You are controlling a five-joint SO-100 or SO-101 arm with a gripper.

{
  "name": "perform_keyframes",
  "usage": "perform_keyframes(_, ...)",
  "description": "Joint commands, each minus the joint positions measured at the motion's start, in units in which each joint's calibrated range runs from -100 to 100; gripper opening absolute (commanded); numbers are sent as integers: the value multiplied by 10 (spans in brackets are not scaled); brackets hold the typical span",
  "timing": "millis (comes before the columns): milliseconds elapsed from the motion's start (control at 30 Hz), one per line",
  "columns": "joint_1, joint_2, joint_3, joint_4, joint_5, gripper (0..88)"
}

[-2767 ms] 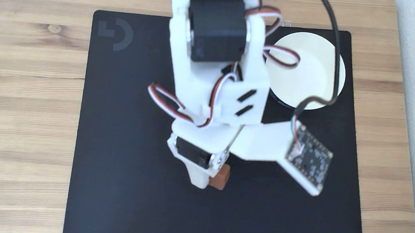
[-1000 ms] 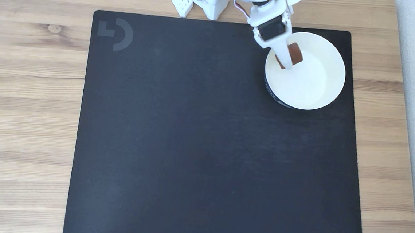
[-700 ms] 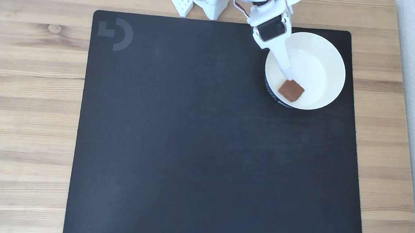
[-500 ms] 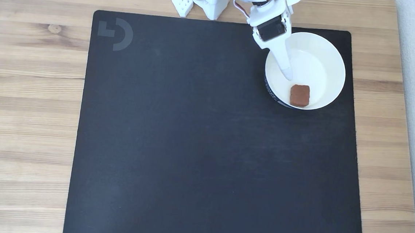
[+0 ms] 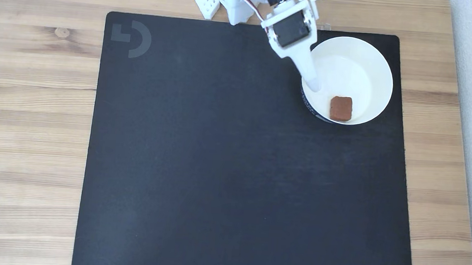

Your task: Pick up the toy and place it on the plate

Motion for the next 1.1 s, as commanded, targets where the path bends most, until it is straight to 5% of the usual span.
perform_keyframes(0, 139, -81, 8, -10, 41, 23)
perform_keyframes(400, 320, -211, 114, 67, 123, 22)
perform_keyframes(1067, 344, -214, 114, 224, 146, 24)
